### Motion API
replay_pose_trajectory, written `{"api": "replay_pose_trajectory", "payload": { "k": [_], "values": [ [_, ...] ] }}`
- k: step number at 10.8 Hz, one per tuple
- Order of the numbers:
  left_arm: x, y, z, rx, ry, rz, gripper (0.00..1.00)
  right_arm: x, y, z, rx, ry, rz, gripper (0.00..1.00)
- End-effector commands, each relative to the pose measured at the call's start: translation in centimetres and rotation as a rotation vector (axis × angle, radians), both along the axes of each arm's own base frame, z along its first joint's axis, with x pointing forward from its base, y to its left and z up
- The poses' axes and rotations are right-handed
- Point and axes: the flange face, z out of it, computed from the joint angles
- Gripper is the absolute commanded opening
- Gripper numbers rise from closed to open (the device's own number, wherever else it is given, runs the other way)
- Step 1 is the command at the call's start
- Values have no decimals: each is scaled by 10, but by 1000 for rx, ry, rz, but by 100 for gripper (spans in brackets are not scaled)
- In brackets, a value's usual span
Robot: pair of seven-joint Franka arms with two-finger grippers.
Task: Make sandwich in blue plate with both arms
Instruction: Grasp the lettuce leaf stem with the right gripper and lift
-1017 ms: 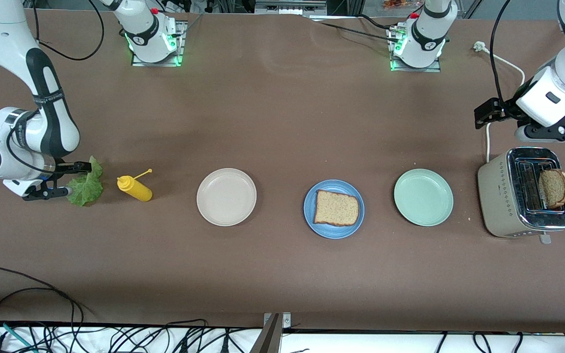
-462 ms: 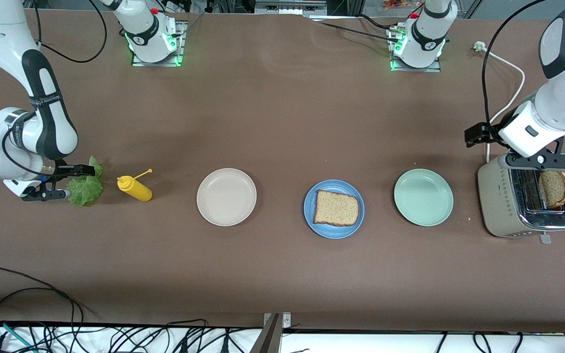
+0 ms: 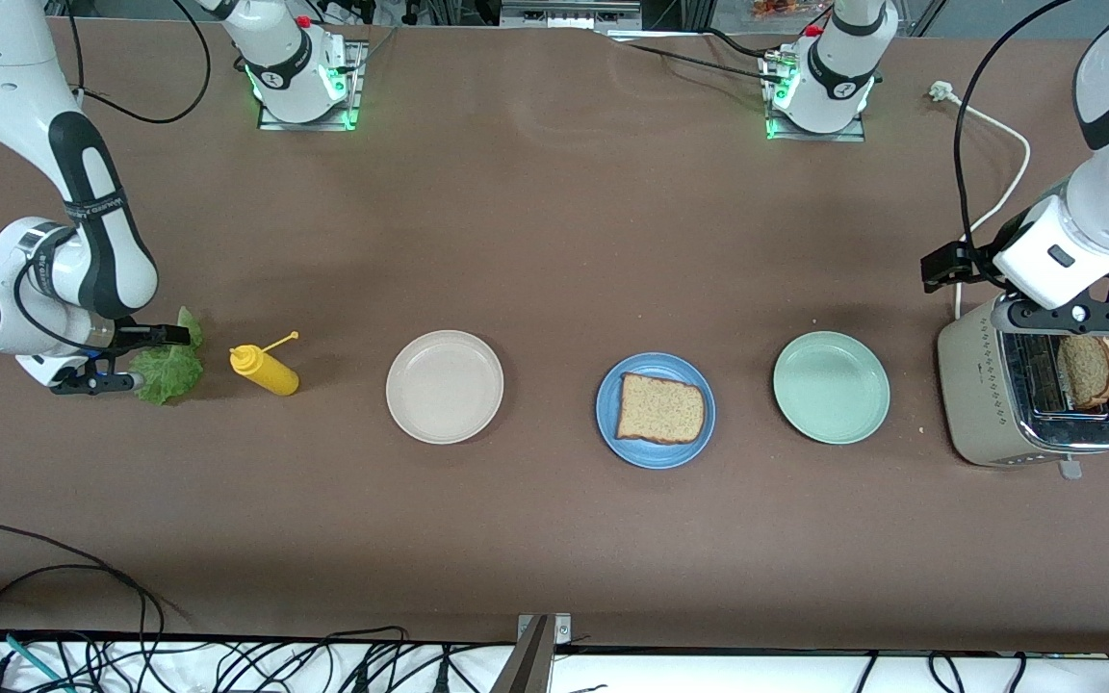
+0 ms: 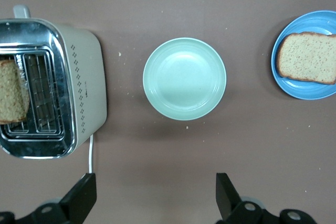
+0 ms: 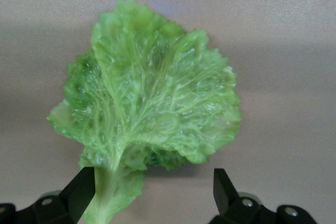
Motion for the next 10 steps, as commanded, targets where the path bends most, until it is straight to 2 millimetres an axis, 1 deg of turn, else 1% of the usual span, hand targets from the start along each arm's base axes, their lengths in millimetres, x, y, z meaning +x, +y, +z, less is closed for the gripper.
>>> {"api": "replay_pose_trajectory", "payload": {
  "k": [1,2,3,4,5,6,8,9,10],
  "values": [
    [-8,15,45,16,-14,-5,100,7,3,-1,12,-22,14,71],
    [-8,15,47,16,-17,-4,100,6,3,-1,13,-17,14,43],
    [-8,16,47,12,-17,-1,100,6,4,-1,14,-15,13,21],
    [-7,16,52,-5,-28,9,100,5,4,-2,15,-12,13,2],
    [-7,25,55,-20,-34,28,100,5,4,-2,15,-10,13,0],
    [-6,37,62,-29,-49,51,100,5,4,-1,15,-12,13,0],
    [-5,46,85,-48,-99,70,100,7,5,2,15,-16,16,0],
    [-5,49,101,-49,-132,72,100,12,7,8,13,-29,24,0],
    [-5,52,108,-50,-147,76,100,14,9,14,17,-31,36,0]
  ]
}}
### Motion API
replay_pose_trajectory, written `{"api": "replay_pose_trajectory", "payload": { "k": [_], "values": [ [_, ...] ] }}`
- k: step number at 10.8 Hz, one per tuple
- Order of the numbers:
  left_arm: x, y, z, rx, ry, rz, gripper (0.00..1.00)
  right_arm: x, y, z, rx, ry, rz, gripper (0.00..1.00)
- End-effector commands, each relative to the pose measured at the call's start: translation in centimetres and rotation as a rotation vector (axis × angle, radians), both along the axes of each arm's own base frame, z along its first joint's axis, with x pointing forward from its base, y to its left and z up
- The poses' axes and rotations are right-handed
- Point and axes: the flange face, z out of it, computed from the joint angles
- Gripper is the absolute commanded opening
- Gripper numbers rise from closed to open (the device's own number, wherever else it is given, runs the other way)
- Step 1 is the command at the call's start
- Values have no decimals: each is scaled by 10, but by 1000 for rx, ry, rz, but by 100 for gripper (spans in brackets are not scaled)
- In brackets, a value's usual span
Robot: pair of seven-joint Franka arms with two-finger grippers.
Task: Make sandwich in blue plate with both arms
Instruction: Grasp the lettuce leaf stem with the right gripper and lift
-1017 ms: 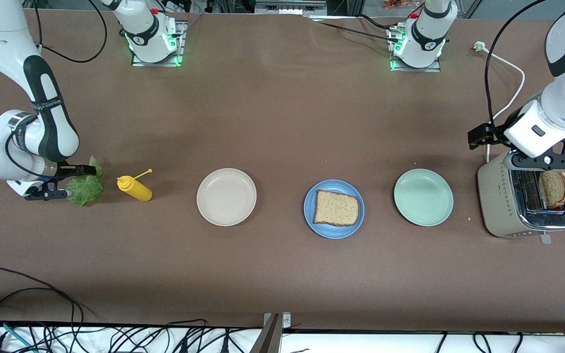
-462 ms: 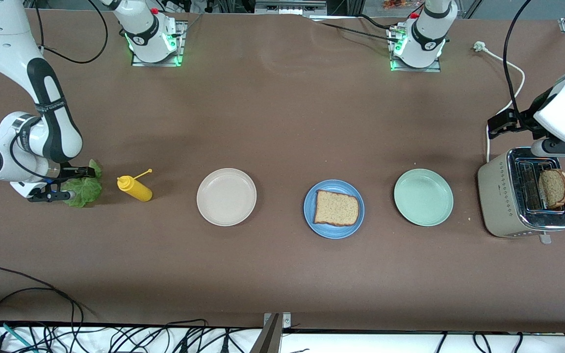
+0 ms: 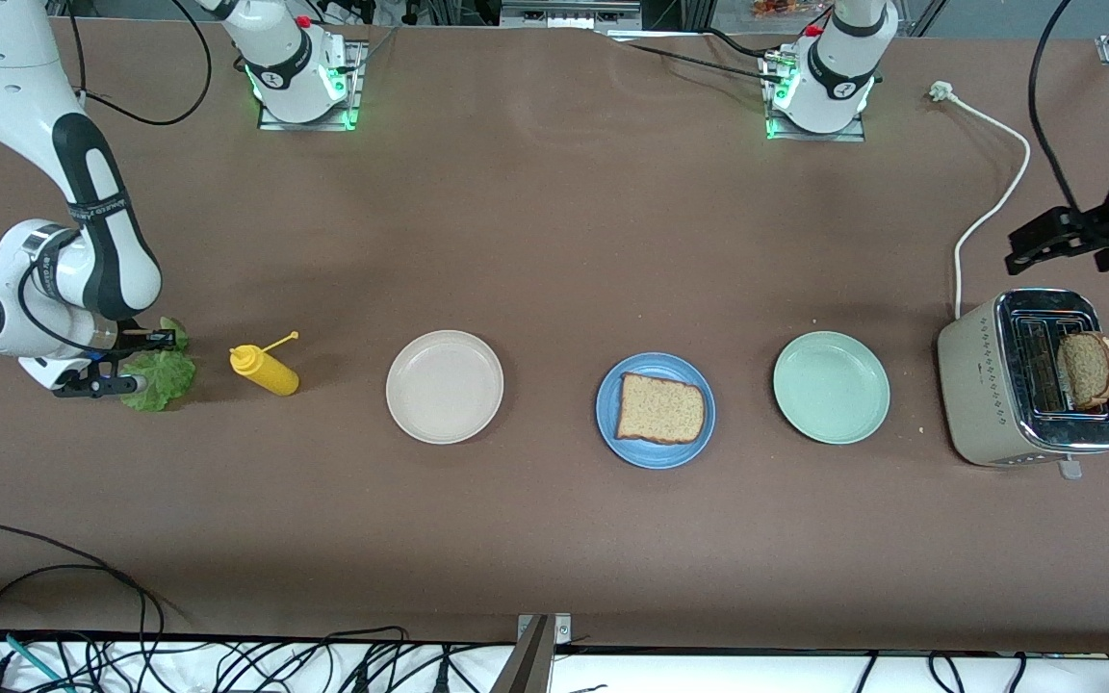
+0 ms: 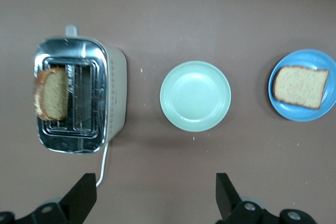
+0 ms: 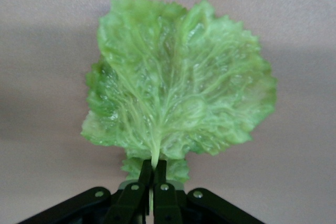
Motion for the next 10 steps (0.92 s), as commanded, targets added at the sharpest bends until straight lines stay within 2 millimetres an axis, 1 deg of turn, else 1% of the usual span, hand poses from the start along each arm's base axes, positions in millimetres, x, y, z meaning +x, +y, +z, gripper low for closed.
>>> {"api": "replay_pose_trajectory", "payload": {
  "k": [1,3,5,6,7,8,10],
  "values": [
    [0,-1,27,-19,-46,-3,100,10,7,24,27,-3,27,0],
    [-1,3,27,-23,-46,2,100,17,14,45,48,42,28,0],
    [-1,1,27,-22,-46,-4,100,16,20,66,70,75,30,0],
    [-1,1,27,-22,-46,-14,100,14,24,72,80,93,38,0],
    [-1,2,27,-23,-46,-12,100,12,30,86,95,106,39,0],
    [-1,3,27,-23,-46,-11,100,9,42,99,110,128,53,0],
    [0,-2,27,-19,-46,-15,100,2,55,143,126,135,75,0]
  ]
}}
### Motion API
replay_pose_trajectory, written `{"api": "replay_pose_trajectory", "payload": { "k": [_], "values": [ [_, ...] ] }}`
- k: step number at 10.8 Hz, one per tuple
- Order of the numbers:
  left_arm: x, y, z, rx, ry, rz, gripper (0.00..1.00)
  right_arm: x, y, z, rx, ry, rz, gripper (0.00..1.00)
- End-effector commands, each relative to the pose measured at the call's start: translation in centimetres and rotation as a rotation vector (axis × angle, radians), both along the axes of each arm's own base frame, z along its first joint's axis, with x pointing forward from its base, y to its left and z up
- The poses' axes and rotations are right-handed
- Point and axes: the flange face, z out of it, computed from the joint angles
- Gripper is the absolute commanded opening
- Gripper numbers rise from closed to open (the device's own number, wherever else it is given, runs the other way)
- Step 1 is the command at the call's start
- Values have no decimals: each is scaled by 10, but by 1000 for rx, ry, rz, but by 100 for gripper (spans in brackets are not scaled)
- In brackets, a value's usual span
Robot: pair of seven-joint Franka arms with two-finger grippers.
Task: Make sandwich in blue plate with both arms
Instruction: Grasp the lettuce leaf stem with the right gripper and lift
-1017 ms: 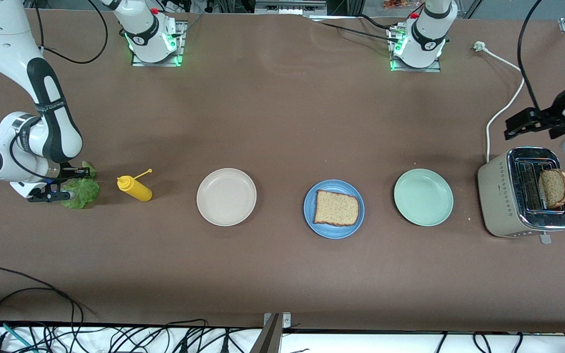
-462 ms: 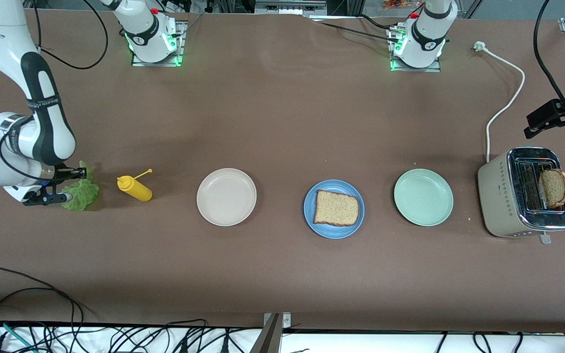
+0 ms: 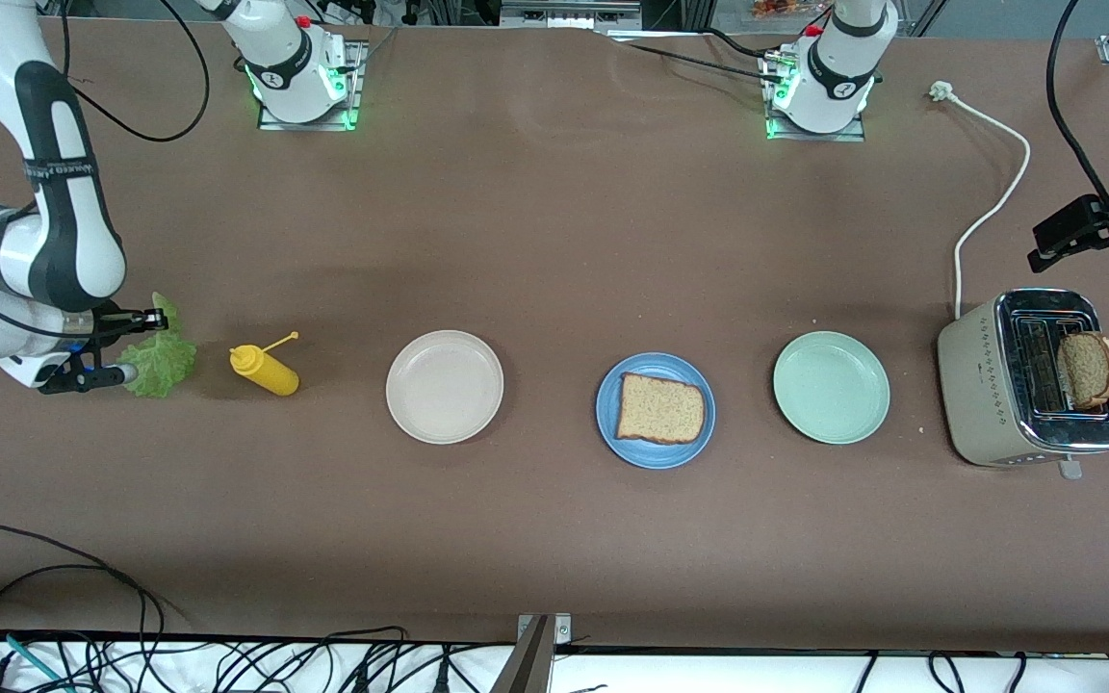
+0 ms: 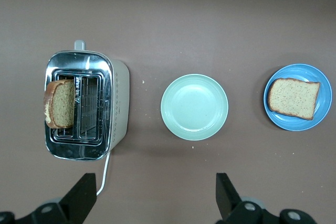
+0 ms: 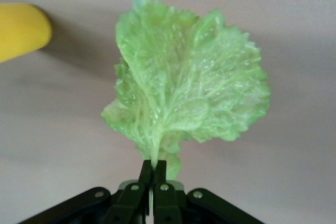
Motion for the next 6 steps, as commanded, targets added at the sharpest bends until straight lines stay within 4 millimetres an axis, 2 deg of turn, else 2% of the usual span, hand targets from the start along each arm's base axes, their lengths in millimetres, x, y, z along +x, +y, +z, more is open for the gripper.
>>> {"api": "replay_pose_trajectory", "payload": {
  "k": [1,4,6],
  "values": [
    [-1,-3,5,-17,1,-18,100,-13,28,74,48,-8,48,0],
    [-1,-1,5,-20,1,-14,100,-17,46,120,50,-57,85,0],
    [-1,-1,6,-19,0,-13,100,-14,85,152,46,-113,112,0]
  ]
}}
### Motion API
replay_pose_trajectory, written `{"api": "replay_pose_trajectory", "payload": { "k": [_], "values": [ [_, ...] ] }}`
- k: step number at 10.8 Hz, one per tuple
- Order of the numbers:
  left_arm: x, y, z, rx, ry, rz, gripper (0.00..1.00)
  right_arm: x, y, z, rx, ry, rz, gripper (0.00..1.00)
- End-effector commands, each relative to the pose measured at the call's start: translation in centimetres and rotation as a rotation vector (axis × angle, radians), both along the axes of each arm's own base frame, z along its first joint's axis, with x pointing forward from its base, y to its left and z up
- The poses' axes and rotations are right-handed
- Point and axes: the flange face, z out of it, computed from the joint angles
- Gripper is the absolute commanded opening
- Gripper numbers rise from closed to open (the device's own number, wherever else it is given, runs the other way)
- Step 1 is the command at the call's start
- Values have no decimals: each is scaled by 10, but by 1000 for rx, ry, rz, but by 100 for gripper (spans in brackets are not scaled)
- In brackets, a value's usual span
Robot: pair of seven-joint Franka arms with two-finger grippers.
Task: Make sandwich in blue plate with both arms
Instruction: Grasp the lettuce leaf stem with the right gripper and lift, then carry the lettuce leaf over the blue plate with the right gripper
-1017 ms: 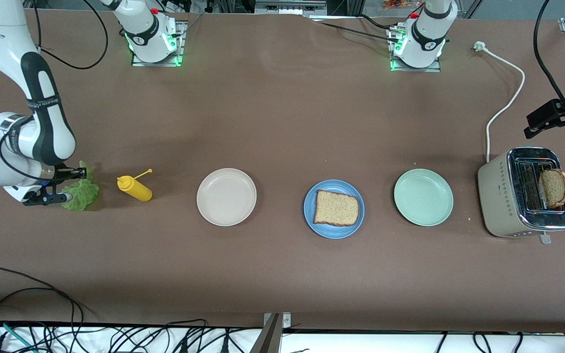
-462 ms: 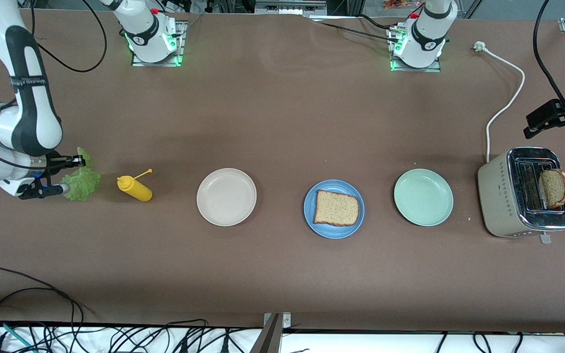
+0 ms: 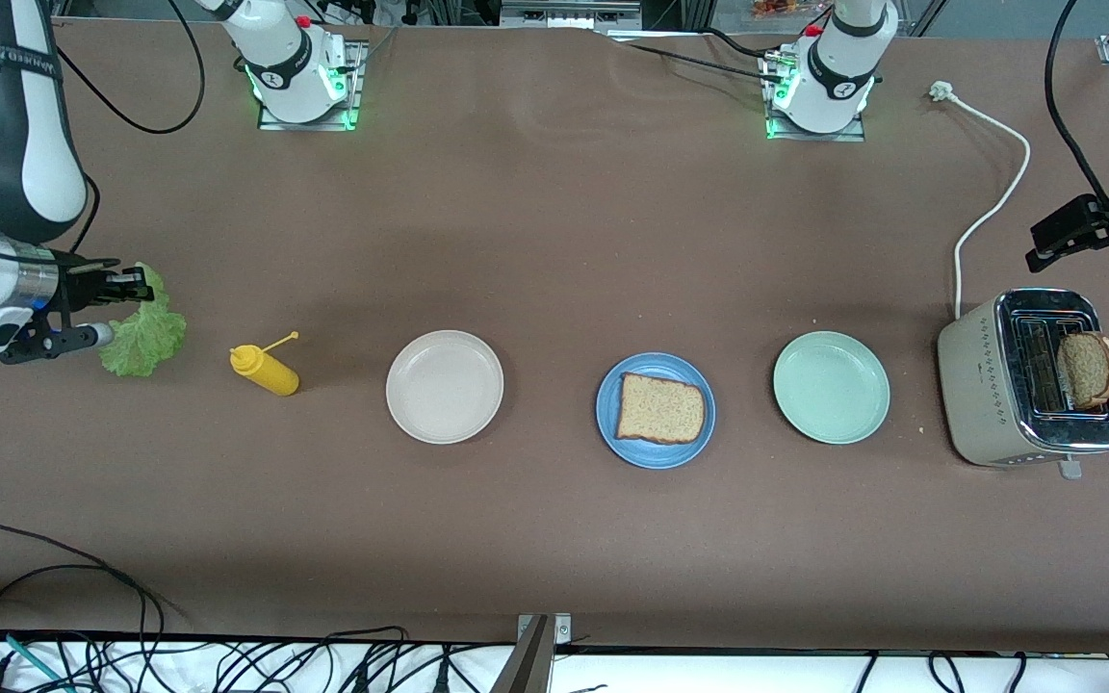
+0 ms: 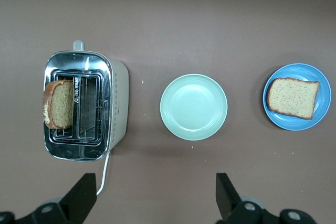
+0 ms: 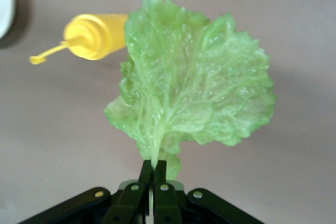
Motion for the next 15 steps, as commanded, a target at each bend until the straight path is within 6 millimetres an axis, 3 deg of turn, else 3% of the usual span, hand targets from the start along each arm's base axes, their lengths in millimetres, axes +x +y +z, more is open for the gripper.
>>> {"api": "replay_pose_trajectory", "payload": {
  "k": [1,4,6,10,15],
  "values": [
    [-1,1,6,-18,0,-10,100,-3,49,49,-8,-62,13,0],
    [-1,3,6,-15,0,-7,100,-9,104,104,-21,-37,-45,0],
    [-1,3,5,-15,1,-8,100,-2,147,126,-9,-91,-50,0],
    [0,4,4,-13,3,-7,100,15,263,123,15,-111,-84,0],
    [0,5,5,-13,1,-7,100,0,393,98,106,-233,-9,0]
  ]
}}
